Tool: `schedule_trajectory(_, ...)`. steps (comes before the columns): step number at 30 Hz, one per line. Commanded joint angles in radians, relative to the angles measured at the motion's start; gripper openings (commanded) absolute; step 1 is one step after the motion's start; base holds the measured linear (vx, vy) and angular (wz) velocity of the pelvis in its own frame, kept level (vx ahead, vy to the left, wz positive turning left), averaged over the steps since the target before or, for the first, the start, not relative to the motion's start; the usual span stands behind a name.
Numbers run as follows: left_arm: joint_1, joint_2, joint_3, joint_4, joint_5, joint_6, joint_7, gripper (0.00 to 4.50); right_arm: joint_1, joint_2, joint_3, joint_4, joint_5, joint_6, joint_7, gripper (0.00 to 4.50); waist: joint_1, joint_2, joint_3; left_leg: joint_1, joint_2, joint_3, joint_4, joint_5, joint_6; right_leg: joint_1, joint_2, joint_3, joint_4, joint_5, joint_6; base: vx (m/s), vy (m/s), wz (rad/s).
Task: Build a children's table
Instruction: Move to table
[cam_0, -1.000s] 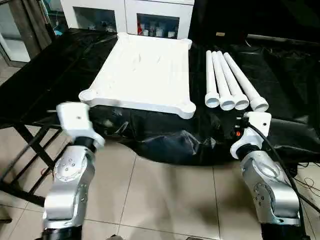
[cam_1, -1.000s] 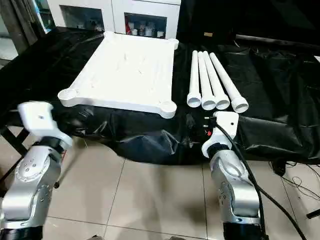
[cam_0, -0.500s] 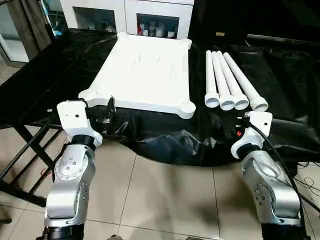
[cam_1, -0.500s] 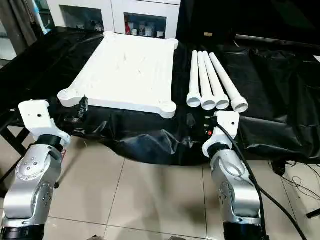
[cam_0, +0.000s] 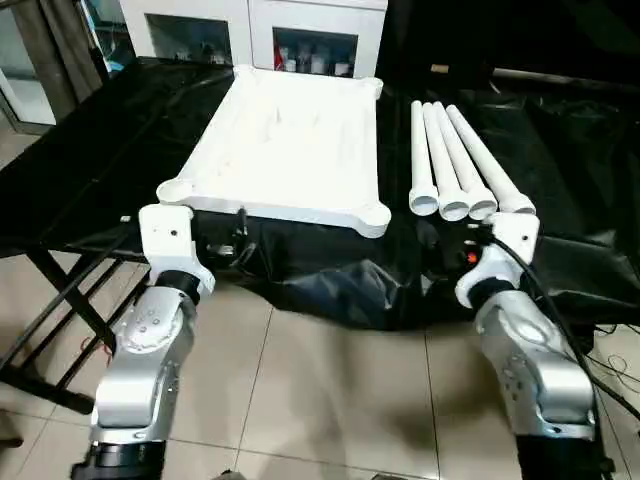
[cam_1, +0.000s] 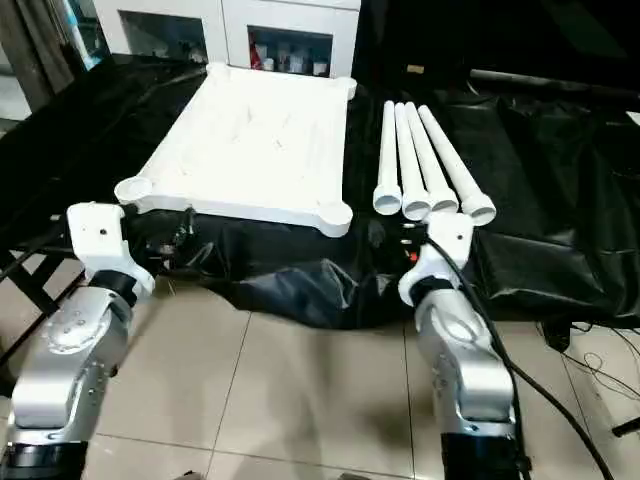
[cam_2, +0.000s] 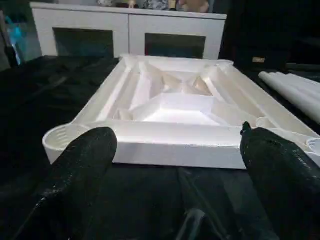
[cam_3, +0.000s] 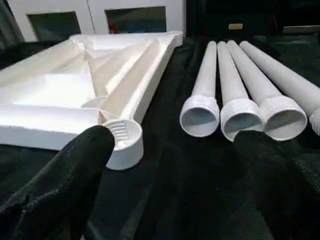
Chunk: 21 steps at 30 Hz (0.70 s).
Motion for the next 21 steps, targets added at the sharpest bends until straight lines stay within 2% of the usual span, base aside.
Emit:
schedule_trajectory(1,-0.023,0.009,0.001,-0.014,-0.005,0.006,-0.011,4.50,-0.021,-0.004,-0.002,0.002,0.016,-0.011,0.019,4.37,-0.010,0.011,-0.039,0.056,0.004,0.001,-0.085,-0.481,0.007,0.044,-0.023,0.009,-0.110,-0.444,-0.150,0.000,0.000,0.00)
schedule_trajectory(2,-0.025,0.011,0.000,-0.009,-0.004,0.010,-0.015,4.50,-0.021,-0.009,0.000,-0.002,0.019,-0.008,0.028,4.37,-0.013,0.013,-0.034,0.070,0.003,0.000,-0.086,-0.520,0.012,0.043,-0.020,0.002,-0.118,-0.506,-0.149,0.000,0.000,0.00)
schedule_trajectory(3,-0.026,0.013,0.000,-0.007,-0.004,0.013,-0.017,4.50,-0.021,-0.011,0.002,-0.004,0.020,-0.007,0.033,4.37,-0.018,0.011,-0.029,0.090,-0.005,-0.001,-0.083,-0.565,0.020,0.048,-0.019,-0.005,-0.136,-0.607,-0.135,0.000,0.000,0.00)
schedule_trajectory(4,-0.028,0.020,-0.002,-0.003,0.000,0.010,-0.022,4.50,-0.021,-0.014,0.002,-0.010,0.026,0.003,0.042,4.37,-0.019,0.001,-0.022,0.090,-0.008,-0.003,-0.084,-0.564,0.027,0.058,-0.022,-0.005,-0.144,-0.670,-0.114,0.000,0.000,0.00)
schedule_trajectory(5,-0.028,0.020,-0.002,-0.003,0.000,0.010,-0.022,4.50,-0.021,-0.014,0.002,-0.010,0.026,0.003,0.042,4.37,-0.018,0.005,-0.027,0.084,-0.012,-0.003,-0.084,-0.537,0.028,0.072,-0.027,0.000,-0.145,-0.672,-0.109,0.072,0.016,-0.12)
schedule_trajectory(6,-0.029,0.021,-0.001,-0.002,0.000,0.007,-0.024,4.50,-0.023,-0.014,0.000,-0.012,0.030,0.008,0.045,4.37,-0.014,0.011,-0.030,0.073,-0.011,-0.005,-0.092,-0.477,0.037,0.093,-0.035,0.010,-0.143,-0.640,-0.112,0.072,0.016,-0.12)
schedule_trajectory(7,-0.031,0.021,0.002,-0.002,0.003,0.003,-0.020,4.50,-0.028,-0.011,-0.006,-0.005,0.038,0.010,0.044,4.37,-0.013,0.014,-0.034,0.078,-0.008,-0.006,-0.094,-0.461,0.040,0.095,-0.036,0.010,-0.141,-0.613,-0.123,0.085,0.019,-0.05)
schedule_trajectory(8,-0.036,0.019,0.006,0.000,0.001,0.004,-0.015,4.50,-0.034,-0.009,-0.011,0.003,0.042,0.010,0.041,4.37,-0.011,0.007,-0.048,0.075,-0.007,-0.006,-0.099,-0.392,0.056,0.115,-0.035,0.015,-0.128,-0.489,-0.167,0.083,0.010,0.01)
schedule_trajectory(9,-0.039,0.018,0.009,0.002,0.000,0.006,-0.012,4.50,-0.038,-0.008,-0.014,0.010,0.043,0.008,0.040,4.37,-0.011,0.011,-0.057,0.069,-0.011,-0.002,-0.101,-0.321,0.072,0.131,-0.030,0.015,-0.119,-0.370,-0.203,0.083,0.010,0.01)
schedule_trajectory(10,-0.043,0.016,0.011,0.006,0.003,0.008,-0.004,4.50,-0.042,-0.011,-0.010,0.015,0.034,0.007,0.038,4.37,-0.012,0.014,-0.060,0.078,-0.011,0.000,-0.104,-0.278,0.089,0.134,-0.027,0.012,-0.111,-0.277,-0.238,0.103,0.013,0.05)
schedule_trajectory(11,-0.045,0.016,0.011,0.009,0.006,0.011,-0.001,4.50,-0.044,-0.012,-0.009,0.015,0.032,0.005,0.039,4.37,-0.012,0.013,-0.063,0.080,-0.013,0.001,-0.103,-0.254,0.099,0.139,-0.024,0.012,-0.107,-0.223,-0.254,0.141,0.022,0.07)
schedule_trajectory(12,-0.050,0.015,0.010,0.015,0.013,0.015,0.008,4.50,-0.047,-0.015,-0.007,0.016,0.026,0.000,0.040,4.37,-0.008,0.010,-0.069,0.071,-0.026,0.002,-0.097,-0.187,0.121,0.158,-0.018,0.017,-0.097,-0.113,-0.276,0.141,0.022,0.07)
schedule_trajectory(13,-0.053,0.018,0.006,0.023,0.024,0.017,0.014,4.50,-0.053,-0.018,-0.007,0.016,0.016,-0.007,0.037,4.37,-0.002,0.010,-0.072,0.067,-0.036,0.003,-0.090,-0.124,0.141,0.167,-0.013,0.020,-0.089,-0.021,-0.285,0.137,0.024,0.09)
schedule_trajectory(14,-0.053,0.019,0.004,0.025,0.028,0.018,0.015,4.50,-0.056,-0.018,-0.007,0.016,0.016,-0.007,0.038,4.37,0.001,0.009,-0.077,0.063,-0.045,-0.002,-0.080,-0.043,0.171,0.177,-0.003,0.022,-0.073,0.099,-0.284,0.141,0.021,0.12)
schedule_trajectory(15,-0.052,0.022,0.000,0.026,0.031,0.020,0.015,4.50,-0.060,-0.018,-0.009,0.014,0.022,-0.010,0.044,4.37,0.001,0.009,-0.077,0.063,-0.045,-0.002,-0.080,-0.043,0.171,0.177,-0.003,0.022,-0.073,0.099,-0.284,0.141,0.021,0.12)
schedule_trajectory(16,-0.049,0.024,-0.003,0.023,0.033,0.019,0.013,4.50,-0.065,-0.017,-0.011,0.011,0.026,-0.008,0.045,4.37,0.005,0.005,-0.094,0.061,-0.065,-0.016,-0.054,0.132,0.241,0.189,0.025,0.020,-0.039,0.322,-0.237,0.162,0.010,0.12)
schedule_trajectory(17,-0.048,0.026,-0.004,0.022,0.033,0.019,0.011,4.50,-0.067,-0.016,-0.014,0.011,0.029,-0.003,0.042,4.37,0.003,0.008,-0.098,0.073,-0.063,-0.026,-0.045,0.203,0.271,0.177,0.037,0.017,-0.020,0.395,-0.213,0.174,-0.003,0.20)
schedule_trajectory(18,-0.044,0.033,-0.008,0.016,0.036,0.019,0.005,4.50,-0.078,-0.010,-0.026,0.011,0.042,0.025,0.026,4.37,-0.013,0.019,-0.110,0.152,-0.031,-0.071,-0.025,0.413,0.355,0.102,0.058,-0.007,0.034,0.445,-0.150,0.174,-0.003,0.20)
schedule_trajectory(19,-0.043,0.034,-0.009,0.015,0.037,0.018,0.004,4.50,-0.080,-0.009,-0.028,0.011,0.044,0.030,0.023,4.37,-0.043,0.018,-0.112,0.205,0.013,-0.126,-0.016,0.565,0.428,0.027,0.037,-0.022,0.062,0.348,-0.106,0.137,-0.051,0.05)
schedule_trajectory(20,-0.041,0.036,-0.009,0.010,0.031,0.018,-0.005,4.50,-0.085,-0.008,-0.028,0.017,0.040,0.034,0.015,4.37,-0.068,0.016,-0.103,0.276,0.108,-0.217,-0.017,0.746,0.572,-0.112,-0.058,-0.016,0.085,-0.015,-0.023,0.033,-0.089,-0.31)
schedule_trajectory(21,-0.043,0.037,-0.009,0.009,0.029,0.019,-0.007,4.50,-0.087,-0.007,-0.028,0.020,0.046,0.036,0.019,4.37,-0.065,-0.012,-0.108,0.223,0.038,-0.204,0.020,0.720,0.532,-0.085,-0.092,0.020,0.051,0.009,-0.017,0.033,-0.089,-0.31)
